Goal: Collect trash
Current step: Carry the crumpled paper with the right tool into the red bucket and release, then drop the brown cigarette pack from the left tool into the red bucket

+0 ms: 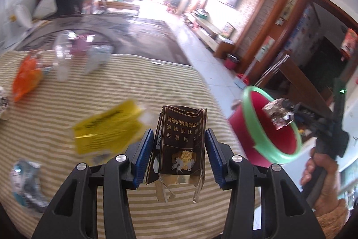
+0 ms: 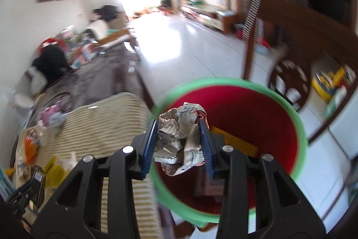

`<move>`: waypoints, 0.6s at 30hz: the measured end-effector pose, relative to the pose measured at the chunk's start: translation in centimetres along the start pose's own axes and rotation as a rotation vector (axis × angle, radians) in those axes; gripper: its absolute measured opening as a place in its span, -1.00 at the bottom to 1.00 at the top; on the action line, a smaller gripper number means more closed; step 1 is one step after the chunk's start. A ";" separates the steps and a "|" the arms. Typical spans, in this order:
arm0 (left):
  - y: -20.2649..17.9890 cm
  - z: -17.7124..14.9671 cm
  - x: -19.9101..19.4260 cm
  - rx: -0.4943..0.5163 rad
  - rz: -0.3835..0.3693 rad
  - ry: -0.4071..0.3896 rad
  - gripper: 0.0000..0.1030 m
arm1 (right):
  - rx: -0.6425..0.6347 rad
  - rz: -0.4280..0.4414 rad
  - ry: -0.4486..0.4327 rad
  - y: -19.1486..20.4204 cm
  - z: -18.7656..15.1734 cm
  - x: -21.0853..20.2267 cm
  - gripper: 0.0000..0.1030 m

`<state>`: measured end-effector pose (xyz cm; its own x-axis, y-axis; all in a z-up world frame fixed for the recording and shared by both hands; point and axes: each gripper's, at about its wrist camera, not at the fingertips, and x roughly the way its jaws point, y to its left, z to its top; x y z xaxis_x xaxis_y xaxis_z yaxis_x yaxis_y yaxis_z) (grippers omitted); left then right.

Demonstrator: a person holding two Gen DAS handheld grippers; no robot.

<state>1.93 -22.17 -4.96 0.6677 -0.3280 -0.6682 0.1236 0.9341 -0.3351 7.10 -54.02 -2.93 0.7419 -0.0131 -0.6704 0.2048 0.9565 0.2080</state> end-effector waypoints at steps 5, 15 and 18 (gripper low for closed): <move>-4.5 1.0 2.1 0.071 -0.124 0.030 -0.12 | 0.077 -0.095 -0.095 -2.1 0.5 -1.6 0.78; -15.1 3.4 6.5 0.242 -0.313 0.067 -0.12 | 0.276 -0.202 -0.279 -6.0 1.0 -4.9 0.87; -18.0 3.5 8.2 0.325 -0.329 0.083 -0.03 | 0.305 -0.217 -0.293 -6.7 1.0 -5.0 0.87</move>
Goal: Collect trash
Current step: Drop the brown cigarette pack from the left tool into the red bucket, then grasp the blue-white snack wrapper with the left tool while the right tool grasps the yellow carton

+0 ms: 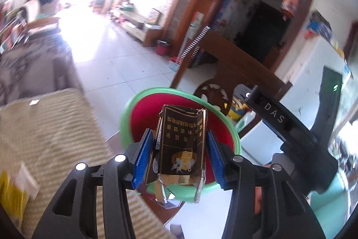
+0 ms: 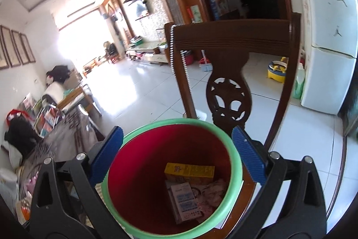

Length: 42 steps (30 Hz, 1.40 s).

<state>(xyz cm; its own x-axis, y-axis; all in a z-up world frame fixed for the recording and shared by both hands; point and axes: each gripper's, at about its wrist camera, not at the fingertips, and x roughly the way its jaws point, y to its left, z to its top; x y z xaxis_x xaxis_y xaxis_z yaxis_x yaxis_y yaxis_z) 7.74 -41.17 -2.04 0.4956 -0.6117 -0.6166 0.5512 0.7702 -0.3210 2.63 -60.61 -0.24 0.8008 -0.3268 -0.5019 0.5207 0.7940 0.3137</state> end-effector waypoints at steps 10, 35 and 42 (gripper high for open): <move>2.9 -2.5 -4.7 0.010 0.157 -0.051 0.28 | -0.045 0.022 0.013 1.5 -0.5 0.1 0.87; 23.4 -19.5 -24.2 -0.570 0.719 -0.040 0.42 | -0.674 0.576 0.488 25.8 -16.3 -2.9 0.91; 24.5 -20.4 -22.5 -0.569 0.708 0.000 0.42 | -0.743 0.648 0.658 27.1 -20.4 -2.8 0.91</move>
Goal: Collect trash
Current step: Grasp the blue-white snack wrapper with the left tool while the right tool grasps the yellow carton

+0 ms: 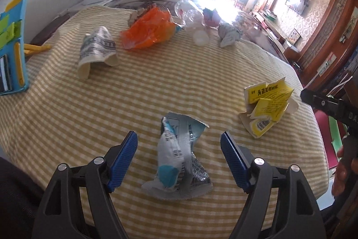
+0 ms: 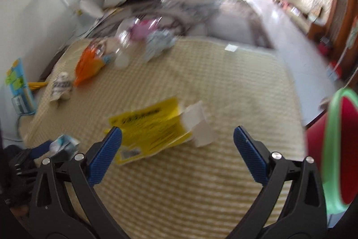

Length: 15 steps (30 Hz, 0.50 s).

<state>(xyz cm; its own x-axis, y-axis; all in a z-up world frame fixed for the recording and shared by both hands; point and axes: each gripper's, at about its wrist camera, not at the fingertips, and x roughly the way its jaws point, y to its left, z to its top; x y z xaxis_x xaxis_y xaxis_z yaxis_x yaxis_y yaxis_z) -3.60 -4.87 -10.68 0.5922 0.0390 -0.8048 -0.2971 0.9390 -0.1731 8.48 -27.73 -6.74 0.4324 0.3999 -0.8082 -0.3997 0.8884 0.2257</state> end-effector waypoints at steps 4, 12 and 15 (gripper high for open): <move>-0.6 -0.3 0.9 0.040 -0.005 0.016 0.05 | 0.286 0.303 0.086 -2.7 -0.8 2.1 0.91; -0.2 -0.2 1.2 0.041 -0.033 0.011 -0.52 | 0.381 0.323 0.122 -1.8 0.2 4.7 0.91; 0.0 -0.1 1.2 0.044 -0.029 0.001 -0.52 | 0.328 0.257 0.130 0.4 1.5 6.0 0.91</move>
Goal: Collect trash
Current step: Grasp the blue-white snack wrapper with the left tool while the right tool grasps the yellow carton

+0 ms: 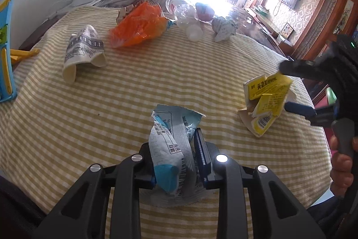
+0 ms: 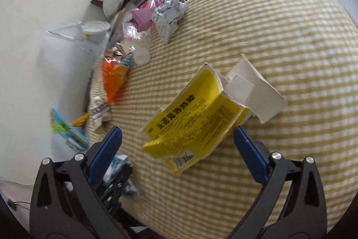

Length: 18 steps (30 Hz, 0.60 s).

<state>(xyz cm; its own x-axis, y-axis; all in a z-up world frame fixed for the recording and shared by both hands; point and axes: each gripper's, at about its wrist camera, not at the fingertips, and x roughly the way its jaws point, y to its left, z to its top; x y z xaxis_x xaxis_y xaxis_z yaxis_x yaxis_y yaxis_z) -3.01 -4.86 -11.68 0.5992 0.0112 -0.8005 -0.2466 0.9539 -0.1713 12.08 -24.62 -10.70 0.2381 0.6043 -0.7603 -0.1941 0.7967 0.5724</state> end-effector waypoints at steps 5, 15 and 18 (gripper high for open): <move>0.5 0.1 0.1 0.014 0.014 -0.005 -0.46 | -0.212 -0.174 -0.023 4.8 0.8 2.6 0.91; 2.5 0.5 -0.4 -0.030 0.018 -0.049 -0.03 | -0.311 -0.215 0.045 7.1 0.2 5.8 0.91; 2.5 0.5 0.2 -0.034 0.013 -0.034 -0.03 | -0.253 -0.209 0.060 5.7 0.1 5.6 0.91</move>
<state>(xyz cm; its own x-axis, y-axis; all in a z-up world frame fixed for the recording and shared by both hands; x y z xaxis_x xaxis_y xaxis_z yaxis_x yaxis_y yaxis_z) -3.17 -2.31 -12.00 0.6211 0.0342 -0.7830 -0.2801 0.9428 -0.1810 12.39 -16.66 -11.68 0.2430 0.4202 -0.8743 -0.3791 0.8708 0.3131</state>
